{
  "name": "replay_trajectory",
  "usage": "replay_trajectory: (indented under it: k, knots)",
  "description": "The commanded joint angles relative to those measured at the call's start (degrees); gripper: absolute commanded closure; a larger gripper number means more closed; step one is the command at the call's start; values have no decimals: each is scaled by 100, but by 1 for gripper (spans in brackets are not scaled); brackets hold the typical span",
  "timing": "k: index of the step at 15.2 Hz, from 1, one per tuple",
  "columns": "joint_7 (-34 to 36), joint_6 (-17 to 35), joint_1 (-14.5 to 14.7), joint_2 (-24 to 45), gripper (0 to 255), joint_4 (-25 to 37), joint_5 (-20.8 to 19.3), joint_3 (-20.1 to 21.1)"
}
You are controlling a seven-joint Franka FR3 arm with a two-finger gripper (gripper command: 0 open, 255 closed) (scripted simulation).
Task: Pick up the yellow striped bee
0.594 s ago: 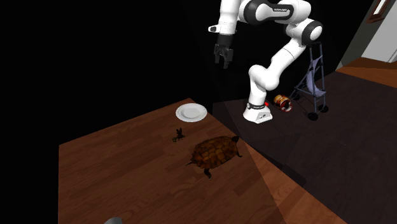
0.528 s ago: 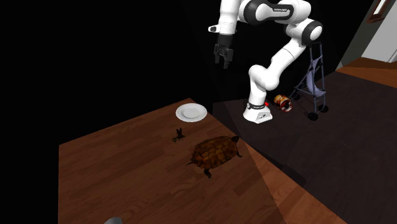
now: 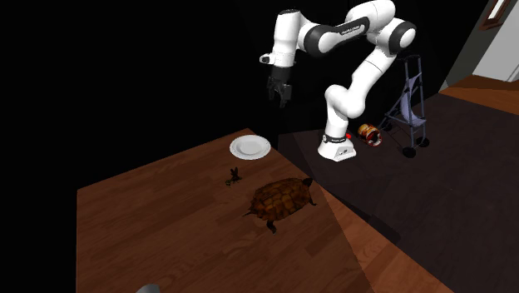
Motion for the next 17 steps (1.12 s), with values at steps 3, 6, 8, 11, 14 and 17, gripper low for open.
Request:
replay_trajectory:
  k: [3, 6, 8, 11, 14, 17]
  knots:
    - [-41, 868, 21, 612, 0, -208, -67, 134]
    - [-39, 1461, 18, 1165, 0, -223, -154, 240]
    - [-22, 1840, 8, 1562, 0, -191, -236, 312]
    - [37, 2375, -18, 2191, 0, -80, -407, 418]
    - [145, 2857, -45, 2850, 0, 106, -650, 512]
    - [304, 3273, -58, 3530, 0, 366, -970, 576]
